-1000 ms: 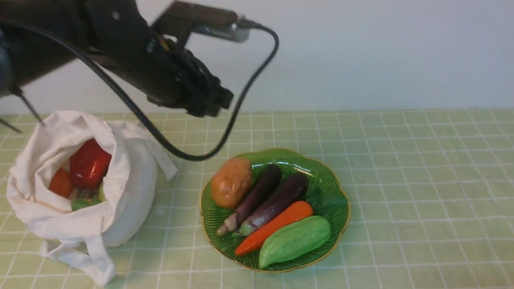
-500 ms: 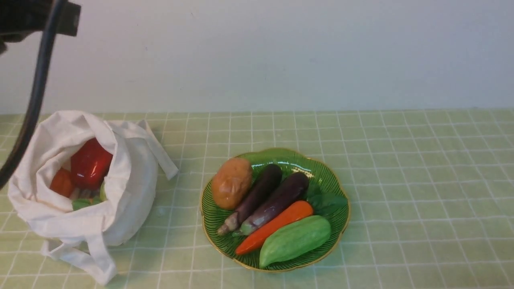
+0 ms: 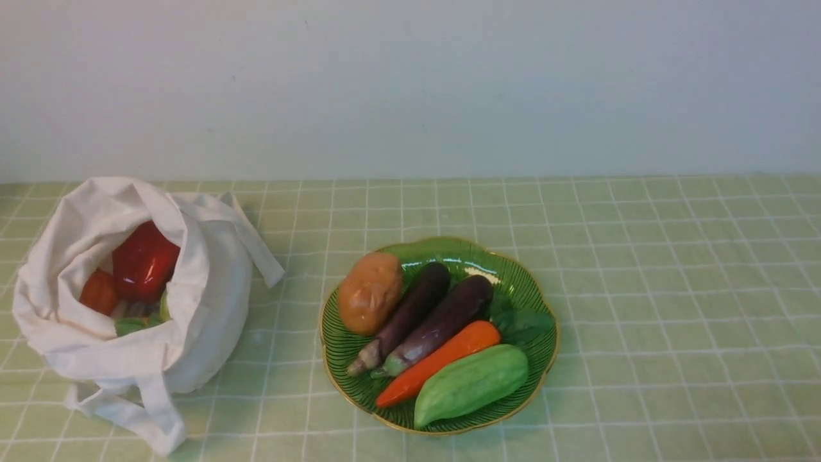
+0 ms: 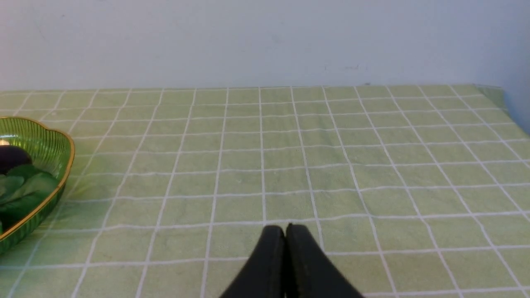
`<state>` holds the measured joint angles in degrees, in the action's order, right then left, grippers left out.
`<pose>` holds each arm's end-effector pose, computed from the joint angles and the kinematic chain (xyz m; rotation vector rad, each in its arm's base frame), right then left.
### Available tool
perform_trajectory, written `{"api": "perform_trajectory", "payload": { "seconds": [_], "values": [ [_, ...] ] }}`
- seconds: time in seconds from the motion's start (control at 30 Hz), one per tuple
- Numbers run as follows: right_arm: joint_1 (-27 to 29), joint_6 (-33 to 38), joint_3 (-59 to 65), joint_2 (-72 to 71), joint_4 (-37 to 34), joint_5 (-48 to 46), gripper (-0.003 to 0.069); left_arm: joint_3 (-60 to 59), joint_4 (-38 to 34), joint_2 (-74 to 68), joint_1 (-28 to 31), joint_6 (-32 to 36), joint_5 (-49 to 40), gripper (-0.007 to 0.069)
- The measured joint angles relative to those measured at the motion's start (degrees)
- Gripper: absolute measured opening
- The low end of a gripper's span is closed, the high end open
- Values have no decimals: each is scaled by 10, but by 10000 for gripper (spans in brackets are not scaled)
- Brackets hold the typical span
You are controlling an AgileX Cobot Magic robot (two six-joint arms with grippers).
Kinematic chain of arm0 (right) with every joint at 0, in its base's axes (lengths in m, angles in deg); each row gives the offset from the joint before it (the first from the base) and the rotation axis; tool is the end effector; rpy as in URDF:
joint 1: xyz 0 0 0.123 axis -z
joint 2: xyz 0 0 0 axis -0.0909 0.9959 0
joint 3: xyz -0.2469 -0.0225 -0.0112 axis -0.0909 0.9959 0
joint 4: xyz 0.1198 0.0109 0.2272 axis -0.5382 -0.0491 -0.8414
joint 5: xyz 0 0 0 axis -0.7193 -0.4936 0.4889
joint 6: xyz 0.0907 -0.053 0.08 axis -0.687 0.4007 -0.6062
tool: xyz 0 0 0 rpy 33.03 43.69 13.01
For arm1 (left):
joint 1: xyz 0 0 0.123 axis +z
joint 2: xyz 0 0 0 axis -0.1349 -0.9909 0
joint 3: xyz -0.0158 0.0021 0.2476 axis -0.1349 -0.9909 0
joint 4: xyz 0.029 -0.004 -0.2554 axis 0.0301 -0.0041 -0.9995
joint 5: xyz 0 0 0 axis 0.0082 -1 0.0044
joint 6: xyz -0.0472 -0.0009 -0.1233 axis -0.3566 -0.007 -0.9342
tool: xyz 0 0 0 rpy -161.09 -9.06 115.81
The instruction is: Take vegetables from bag on green coffee tablecloth place on plate.
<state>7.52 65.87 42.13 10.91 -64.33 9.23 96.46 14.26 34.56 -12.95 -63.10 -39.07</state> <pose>0.1343 -0.0058 0.1603 0.0617 1.8698 -0.0141 0.1393 -0.0397 0.4651 0.3261 1.8711 -0.1236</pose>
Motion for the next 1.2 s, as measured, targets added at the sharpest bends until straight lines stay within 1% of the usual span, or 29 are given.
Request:
{"api": "perform_trajectory", "payload": {
  "seconds": [0.23, 0.33, 0.57, 0.77, 0.97, 1.03, 1.1, 1.13, 1.17, 1.2],
  "values": [
    [0, 0, 0, 0, 0, 0, -16, -113, -18, 66, 0, -24, 1, -5],
    [0, 0, 0, 0, 0, 0, -16, -148, -25, 81, 0, -25, -20, -4],
    [0, 0, 0, 0, 0, 0, -16, -169, -19, 84, 0, -19, -31, -4],
    [0, 0, 0, 0, 0, 0, -16, -169, -6, 84, 0, -19, -7, -4],
    [0, 0, 0, 0, 0, 0, -16, -195, 29, 97, 0, -18, 79, -4],
    [0, 0, 0, 0, 0, 0, -16, -263, 34, 135, 13, -16, 157, -4],
    [0, 0, 0, 0, 0, 0, -16, -319, 34, 167, 33, -16, 200, -4],
    [0, 0, 0, 0, 0, 0, -16, -350, 32, 184, 46, -16, 231, -4],
    [0, 0, 0, 0, 0, 0, -16, -408, 28, 215, 70, -16, 267, -4],
    [0, 0, 0, 0, 0, 0, -16, -434, 27, 232, 84, -16, 292, -4]
  ]
}}
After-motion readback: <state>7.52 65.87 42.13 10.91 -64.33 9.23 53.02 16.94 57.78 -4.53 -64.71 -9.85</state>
